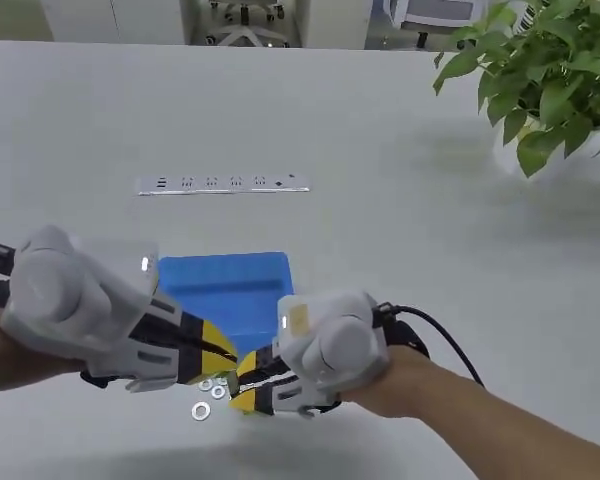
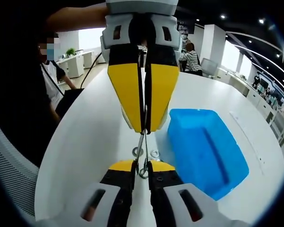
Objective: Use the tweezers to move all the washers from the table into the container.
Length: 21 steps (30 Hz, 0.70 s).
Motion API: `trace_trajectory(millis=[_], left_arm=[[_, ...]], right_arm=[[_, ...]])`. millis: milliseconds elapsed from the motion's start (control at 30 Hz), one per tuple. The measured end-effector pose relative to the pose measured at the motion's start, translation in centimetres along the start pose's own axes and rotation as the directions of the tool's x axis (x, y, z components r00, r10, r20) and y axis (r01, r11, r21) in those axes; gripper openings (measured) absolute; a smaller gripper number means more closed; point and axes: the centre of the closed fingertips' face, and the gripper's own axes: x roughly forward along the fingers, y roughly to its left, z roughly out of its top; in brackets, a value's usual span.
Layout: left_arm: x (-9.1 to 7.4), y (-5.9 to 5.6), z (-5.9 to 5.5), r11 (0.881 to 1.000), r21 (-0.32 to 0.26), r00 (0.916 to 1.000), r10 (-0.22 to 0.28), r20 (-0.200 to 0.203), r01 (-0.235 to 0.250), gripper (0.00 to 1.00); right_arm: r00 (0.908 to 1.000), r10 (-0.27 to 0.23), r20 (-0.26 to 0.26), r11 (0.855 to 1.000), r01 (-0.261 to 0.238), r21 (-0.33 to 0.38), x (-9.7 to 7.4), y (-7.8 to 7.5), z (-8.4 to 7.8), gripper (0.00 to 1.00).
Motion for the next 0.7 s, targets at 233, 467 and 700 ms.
trace_trajectory(millis=[233,467,700], left_arm=[[0.03,-0.05,0.01,1.0,-0.004,1.0,0.0,0.004,0.0,0.05],[0.08,-0.15,0.02,1.0,-0.007,1.0,-0.001,0.008,0.001,0.05],[0.11,-0.17,0.02,1.0,0.001,1.0,-0.003,0.005,0.003,0.06]], right_arm=[[1.0,0.003,-0.005,1.0,-0.003,0.014,0.04,0.12,-0.07,0.11],[1.0,0.002,-0.007,1.0,-0.002,0.028,-0.03,0.16,-0.02,0.1],[1.0,0.001,-0.008,1.0,-0.001,0.031,-0.02,0.19,-0.1,0.1]])
